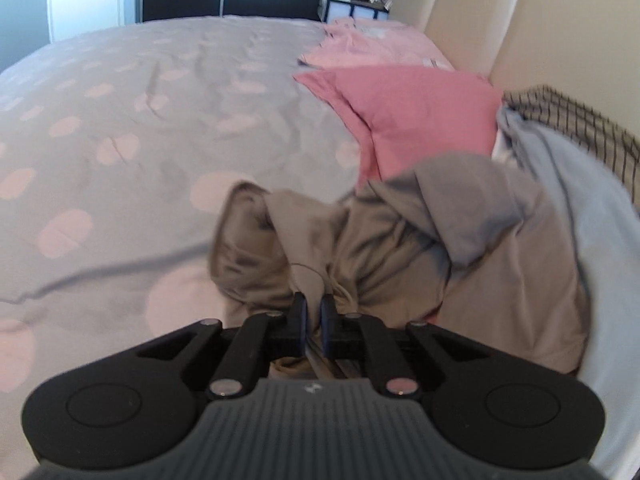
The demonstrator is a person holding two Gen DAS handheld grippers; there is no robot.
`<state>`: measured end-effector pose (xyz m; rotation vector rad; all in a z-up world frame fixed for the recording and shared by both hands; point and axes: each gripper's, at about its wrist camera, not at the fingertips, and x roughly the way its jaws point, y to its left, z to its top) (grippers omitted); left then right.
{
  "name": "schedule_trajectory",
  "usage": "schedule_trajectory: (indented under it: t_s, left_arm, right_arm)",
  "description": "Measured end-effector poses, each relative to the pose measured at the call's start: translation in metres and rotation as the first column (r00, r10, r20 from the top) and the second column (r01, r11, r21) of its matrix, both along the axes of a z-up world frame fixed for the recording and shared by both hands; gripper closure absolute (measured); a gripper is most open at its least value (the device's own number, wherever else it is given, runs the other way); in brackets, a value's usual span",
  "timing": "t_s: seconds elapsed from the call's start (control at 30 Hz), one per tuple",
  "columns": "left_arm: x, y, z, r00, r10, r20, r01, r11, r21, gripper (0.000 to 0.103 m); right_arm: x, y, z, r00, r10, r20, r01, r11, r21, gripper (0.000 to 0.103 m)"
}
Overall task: Fold clothes
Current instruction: 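Reach the right tool into the clothes pile and grasp the taupe shirt, then pull the taupe shirt out of the pile with the right tool and drop it on the bed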
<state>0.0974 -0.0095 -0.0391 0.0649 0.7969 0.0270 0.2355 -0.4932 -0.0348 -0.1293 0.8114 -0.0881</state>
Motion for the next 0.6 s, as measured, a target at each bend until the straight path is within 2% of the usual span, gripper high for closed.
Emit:
schedule_trajectory:
  t_s: [0.17,0.3,0.43,0.6]
  left_arm:
    - [-0.013,0.001,0.018,0.999,-0.025,0.047,0.026,0.999,-0.023,0.023]
    - [-0.028,0.013,0.04,0.994,-0.022,0.105,0.029,0.997,-0.07,0.023]
    - [-0.046,0.034,0.058,0.99,0.008,0.141,0.008,0.994,-0.112,0.023]
    - [-0.071,0.065,0.075,0.982,0.058,0.18,-0.031,0.988,-0.15,0.023]
  right_arm:
    - [-0.017,0.04,0.072,0.99,0.112,0.082,-0.112,0.994,-0.002,0.096]
    - [-0.04,0.096,0.143,0.957,0.23,0.179,-0.233,0.973,-0.007,0.096]
    - [-0.069,0.16,0.212,0.894,0.357,0.273,-0.357,0.933,-0.05,0.096]
    - [-0.113,0.234,0.287,0.775,0.473,0.42,-0.504,0.863,-0.043,0.096]
